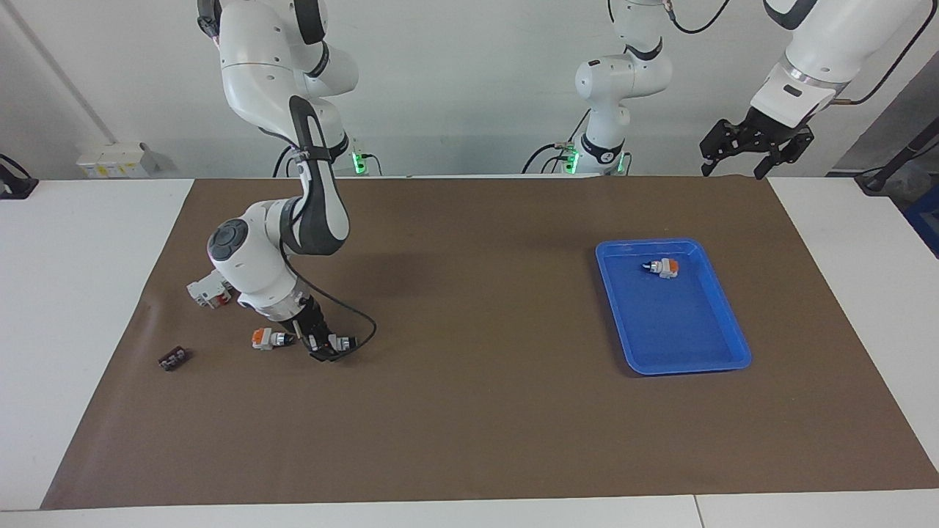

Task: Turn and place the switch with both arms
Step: 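Reach the right gripper to the orange-white switch and grasp it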

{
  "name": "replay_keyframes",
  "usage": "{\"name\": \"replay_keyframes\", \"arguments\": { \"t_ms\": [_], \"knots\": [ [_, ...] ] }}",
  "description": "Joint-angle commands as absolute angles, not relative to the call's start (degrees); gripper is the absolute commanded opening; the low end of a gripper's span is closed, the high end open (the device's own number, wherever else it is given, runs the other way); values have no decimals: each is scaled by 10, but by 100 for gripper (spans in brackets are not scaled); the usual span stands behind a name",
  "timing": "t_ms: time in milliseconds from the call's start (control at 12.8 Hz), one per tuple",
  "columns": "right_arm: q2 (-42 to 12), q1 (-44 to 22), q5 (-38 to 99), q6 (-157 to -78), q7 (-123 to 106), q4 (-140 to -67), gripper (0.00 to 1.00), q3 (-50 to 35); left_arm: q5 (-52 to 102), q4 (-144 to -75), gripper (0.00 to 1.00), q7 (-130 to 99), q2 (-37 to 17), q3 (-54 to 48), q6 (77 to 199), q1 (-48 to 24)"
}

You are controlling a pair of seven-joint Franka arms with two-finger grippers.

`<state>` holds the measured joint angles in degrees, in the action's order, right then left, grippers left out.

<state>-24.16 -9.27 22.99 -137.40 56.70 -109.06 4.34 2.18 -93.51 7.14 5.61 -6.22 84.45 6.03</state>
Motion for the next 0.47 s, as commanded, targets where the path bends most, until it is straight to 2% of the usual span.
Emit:
{"name": "replay_keyframes", "arguments": {
  "t_ms": [0, 312, 390],
  "knots": [
    [-245, -93, 246, -1387, 558, -1094, 55, 40, 25, -953, 100, 69, 73, -64, 844, 64],
    [-246, -83, 248, -1388, 523, -1095, 54, 40, 25, -953, 100, 69, 73, -63, 844, 64],
    [-246, -83, 248, -1388, 522, -1095, 49, 40, 25, -953, 100, 68, 73, -63, 844, 64]
  ]
}}
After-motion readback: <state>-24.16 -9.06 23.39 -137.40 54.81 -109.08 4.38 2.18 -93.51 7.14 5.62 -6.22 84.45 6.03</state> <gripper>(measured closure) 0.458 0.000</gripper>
